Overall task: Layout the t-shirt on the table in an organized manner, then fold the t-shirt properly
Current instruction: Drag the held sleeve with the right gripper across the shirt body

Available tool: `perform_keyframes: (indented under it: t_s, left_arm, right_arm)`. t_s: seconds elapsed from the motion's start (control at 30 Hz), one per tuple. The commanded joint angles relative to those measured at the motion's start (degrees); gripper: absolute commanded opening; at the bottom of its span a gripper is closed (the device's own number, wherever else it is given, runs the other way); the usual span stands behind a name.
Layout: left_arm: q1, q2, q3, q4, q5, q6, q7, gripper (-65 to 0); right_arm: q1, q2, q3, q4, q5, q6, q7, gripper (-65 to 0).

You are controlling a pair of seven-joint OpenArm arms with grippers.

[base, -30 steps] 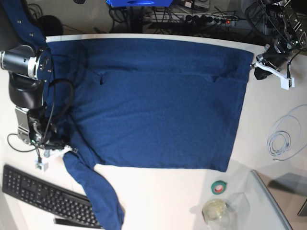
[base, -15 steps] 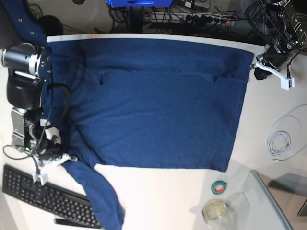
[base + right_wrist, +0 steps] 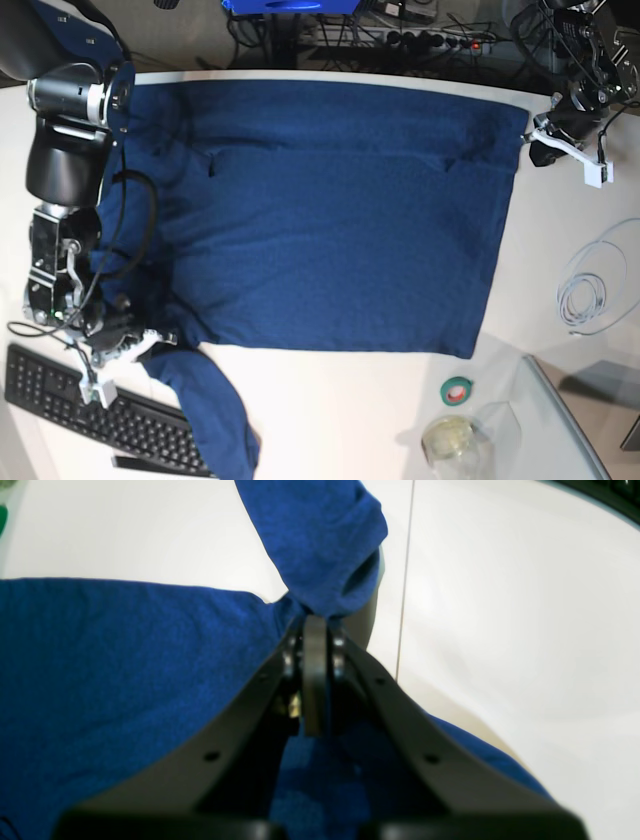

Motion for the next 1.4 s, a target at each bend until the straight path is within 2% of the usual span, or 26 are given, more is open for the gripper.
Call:
perform_keyframes:
  t_s: [0.0, 0.2, 0.67, 0.8, 0.97, 1.03, 1.13, 1.2, 1.3, 1.37]
  left_arm:
    - [-0.19, -1.03, -0.43, 0.89, -0.59, -0.37, -0.93, -65.0]
    - [-0.19, -1.03, -0.43, 0.89, -0.59, -0.37, -0.93, -65.0]
    - [-0.28, -1.03, -0.16, 0.89, -0.59, -0.37, -0.93, -65.0]
    - [-0.37, -1.03, -0.08, 0.89, -0.59, -0.37, -0.93, -65.0]
    - [-1.33, -0.94, -0.08, 0.81, 0.29, -0.37, -0.93, -65.0]
    - [-1.51, -0.67, -0.16, 0.81, 2.67, -0.37, -0.93, -65.0]
    - [-2.21, -0.50, -0.16, 0.81, 5.48, -0.37, -0.93, -65.0]
    - [-2.48, -0.06, -0.34, 0.81, 6.18, -0.37, -0.93, -65.0]
    - [-2.74, 0.12, -0.43, 0.81, 6.18, -0.37, -0.93, -65.0]
    - [-2.74, 0.12, -0.43, 0.81, 6.18, -0.37, -0.93, -65.0]
  right_arm:
    - [1.86, 0.36, -0.03, 1.70, 0.64, 0.69, 1.38, -65.0]
    - [1.59, 0.89, -7.68, 1.97, 0.64, 0.61, 1.47, -65.0]
    - [-6.23, 0.27, -7.94, 1.62, 0.73, 0.78, 1.47, -65.0]
    - [-8.60, -0.61, -7.94, 1.62, 0.73, 3.07, 1.29, -65.0]
    - [-10.80, -0.96, -7.85, 1.79, 0.81, 3.15, -2.93, -64.5]
    - [-11.15, -1.05, -7.77, 2.14, 0.81, 3.15, -4.42, -59.3]
    - [-11.59, -1.75, -7.59, 5.40, 0.81, 3.15, -5.65, -44.4]
    - [-11.94, -1.75, -7.77, 8.91, 0.81, 3.07, -5.57, -37.4]
    - [-8.78, -1.66, -7.85, 10.14, 0.64, 2.98, -5.48, -33.5]
    - [-3.77, -1.40, -7.94, 4.61, 0.64, 1.40, -4.51, -33.2]
